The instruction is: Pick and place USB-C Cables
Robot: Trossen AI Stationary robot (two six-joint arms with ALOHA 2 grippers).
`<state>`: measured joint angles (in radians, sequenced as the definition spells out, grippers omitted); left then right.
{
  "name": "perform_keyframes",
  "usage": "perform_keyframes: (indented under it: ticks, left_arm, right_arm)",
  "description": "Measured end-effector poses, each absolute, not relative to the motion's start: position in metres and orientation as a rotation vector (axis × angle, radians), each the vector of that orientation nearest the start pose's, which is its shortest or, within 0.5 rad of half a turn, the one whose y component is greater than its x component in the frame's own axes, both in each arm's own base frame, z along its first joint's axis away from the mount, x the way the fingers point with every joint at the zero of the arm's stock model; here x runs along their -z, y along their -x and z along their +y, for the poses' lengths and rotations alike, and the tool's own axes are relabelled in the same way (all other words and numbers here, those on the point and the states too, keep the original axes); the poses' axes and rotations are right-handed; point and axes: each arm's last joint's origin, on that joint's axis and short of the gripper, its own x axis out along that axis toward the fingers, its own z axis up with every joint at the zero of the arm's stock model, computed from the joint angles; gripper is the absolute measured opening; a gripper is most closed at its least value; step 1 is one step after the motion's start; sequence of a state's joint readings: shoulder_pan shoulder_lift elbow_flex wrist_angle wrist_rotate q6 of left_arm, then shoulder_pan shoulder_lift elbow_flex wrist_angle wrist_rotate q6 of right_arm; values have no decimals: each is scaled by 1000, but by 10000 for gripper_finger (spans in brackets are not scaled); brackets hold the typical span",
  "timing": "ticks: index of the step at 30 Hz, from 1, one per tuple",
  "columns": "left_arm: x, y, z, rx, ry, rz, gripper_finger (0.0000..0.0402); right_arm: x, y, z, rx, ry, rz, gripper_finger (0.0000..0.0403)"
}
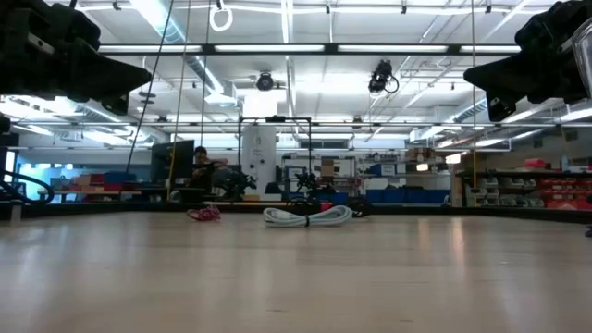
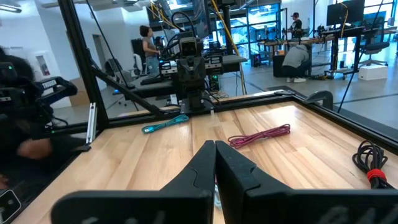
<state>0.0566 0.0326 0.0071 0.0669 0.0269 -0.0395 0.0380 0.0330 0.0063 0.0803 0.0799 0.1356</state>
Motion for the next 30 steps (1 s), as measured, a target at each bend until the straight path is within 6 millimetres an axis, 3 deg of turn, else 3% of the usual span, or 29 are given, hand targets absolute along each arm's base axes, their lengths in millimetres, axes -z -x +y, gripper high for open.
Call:
perform_keyframes:
  ticks: [12, 18, 21, 24, 30]
  left_arm:
    - [-170, -99, 5, -29, 31, -42, 41]
    - [-178, -98, 6, -75, -243, -115, 41]
    - [-179, -98, 6, -81, -280, -130, 41]
    - [-180, -98, 6, -74, -190, -137, 41]
    - [-181, -98, 6, -43, 214, -164, 41]
  right_arm:
    - [-171, -99, 1, 38, -139, -56, 18]
    - [-171, -99, 1, 38, -139, -56, 18]
    - [-171, -99, 1, 38, -139, -56, 18]
    - [-171, -99, 1, 38, -139, -56, 18]
    - [-171, -99, 1, 38, -139, -56, 18]
